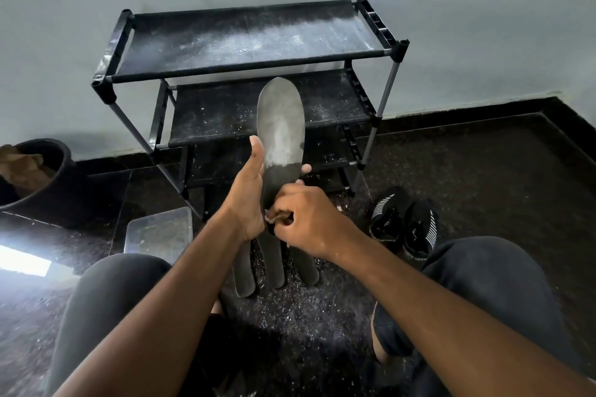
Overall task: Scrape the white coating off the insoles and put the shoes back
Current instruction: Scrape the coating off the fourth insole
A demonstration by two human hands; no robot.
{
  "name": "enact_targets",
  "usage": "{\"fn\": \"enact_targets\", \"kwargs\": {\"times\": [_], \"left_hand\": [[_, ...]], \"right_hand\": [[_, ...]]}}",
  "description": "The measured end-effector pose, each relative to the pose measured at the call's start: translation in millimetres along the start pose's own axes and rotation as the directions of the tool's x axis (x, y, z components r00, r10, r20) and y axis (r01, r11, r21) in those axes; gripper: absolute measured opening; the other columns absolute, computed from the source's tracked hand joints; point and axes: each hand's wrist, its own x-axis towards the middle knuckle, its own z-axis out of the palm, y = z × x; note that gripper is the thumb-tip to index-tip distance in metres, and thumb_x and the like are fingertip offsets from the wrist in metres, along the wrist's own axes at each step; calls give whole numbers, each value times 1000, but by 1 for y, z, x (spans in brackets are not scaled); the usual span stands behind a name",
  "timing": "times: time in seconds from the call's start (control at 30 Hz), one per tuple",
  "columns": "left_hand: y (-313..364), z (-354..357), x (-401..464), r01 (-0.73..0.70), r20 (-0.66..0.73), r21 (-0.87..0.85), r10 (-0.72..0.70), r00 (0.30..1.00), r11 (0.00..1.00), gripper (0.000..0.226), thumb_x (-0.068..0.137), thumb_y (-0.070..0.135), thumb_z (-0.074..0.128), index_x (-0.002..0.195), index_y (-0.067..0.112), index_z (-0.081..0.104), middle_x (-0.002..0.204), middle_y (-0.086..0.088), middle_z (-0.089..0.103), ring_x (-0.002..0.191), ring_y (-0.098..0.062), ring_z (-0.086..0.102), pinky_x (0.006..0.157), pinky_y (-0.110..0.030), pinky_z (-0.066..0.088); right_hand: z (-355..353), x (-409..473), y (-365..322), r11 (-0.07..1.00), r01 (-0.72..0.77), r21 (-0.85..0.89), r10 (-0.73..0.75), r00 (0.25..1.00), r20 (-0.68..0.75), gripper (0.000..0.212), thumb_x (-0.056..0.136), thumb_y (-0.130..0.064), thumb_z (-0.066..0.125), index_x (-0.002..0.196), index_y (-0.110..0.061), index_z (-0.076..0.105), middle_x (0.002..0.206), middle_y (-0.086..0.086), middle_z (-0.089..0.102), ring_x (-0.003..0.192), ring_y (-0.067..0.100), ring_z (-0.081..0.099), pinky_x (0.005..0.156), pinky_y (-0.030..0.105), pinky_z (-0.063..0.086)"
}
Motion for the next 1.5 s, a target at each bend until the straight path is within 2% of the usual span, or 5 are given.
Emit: {"fn": "enact_targets", "kwargs": {"times": [0.23, 0.5, 0.63, 0.83, 1.5], "left_hand": [[-15, 14, -3, 42, -26, -32, -42, 999, 999, 80, 103, 68, 22, 140, 9, 61, 137, -21, 65, 131, -33, 61, 104, -42, 55], [-2, 1, 2, -2, -30, -99, -1, 1000, 995, 82, 99, 74, 34, 139, 7, 58, 117, -13, 69, 95, -26, 66, 96, -44, 53], [-8, 3, 4, 54, -70, -35, -56, 996, 998, 88, 97, 80, 25, 129, 8, 66, 96, -8, 74, 83, -22, 72, 79, -37, 61], [-24, 19, -4, 86, -1, -21, -86, 996, 996, 75, 103, 68, 30, 141, 10, 61, 140, -23, 63, 134, -35, 59, 116, -51, 43], [-17, 9, 1, 100, 53, -108, -94, 994, 989, 80, 105, 67, 29, 139, 3, 63, 143, -22, 60, 135, -34, 58, 113, -46, 46]], "right_hand": [[-19, 11, 9, 997, -62, -55, 39, 938, -344, 16, 85, 0, 70, 98, -6, 77, 95, 3, 65, 85, 12, 63, 79, 22, 54], [-9, 2, 0, 1000, -27, 6, 26, 999, 28, 17, 80, 1, 69, 92, -4, 79, 95, 3, 69, 88, 12, 65, 83, 17, 52], [-13, 6, 5, 1000, -25, 9, 26, 995, -100, 14, 82, 0, 71, 91, -6, 80, 92, 1, 68, 81, 6, 62, 78, 8, 47], [-20, 11, 14, 993, -71, -91, 26, 907, -419, 16, 83, 0, 71, 97, -5, 77, 91, 3, 65, 80, 9, 62, 75, 9, 49], [-12, 8, 9, 999, -45, 4, 43, 937, -347, 16, 78, 4, 72, 89, -5, 78, 88, 1, 67, 77, 2, 60, 75, 4, 45]]}}
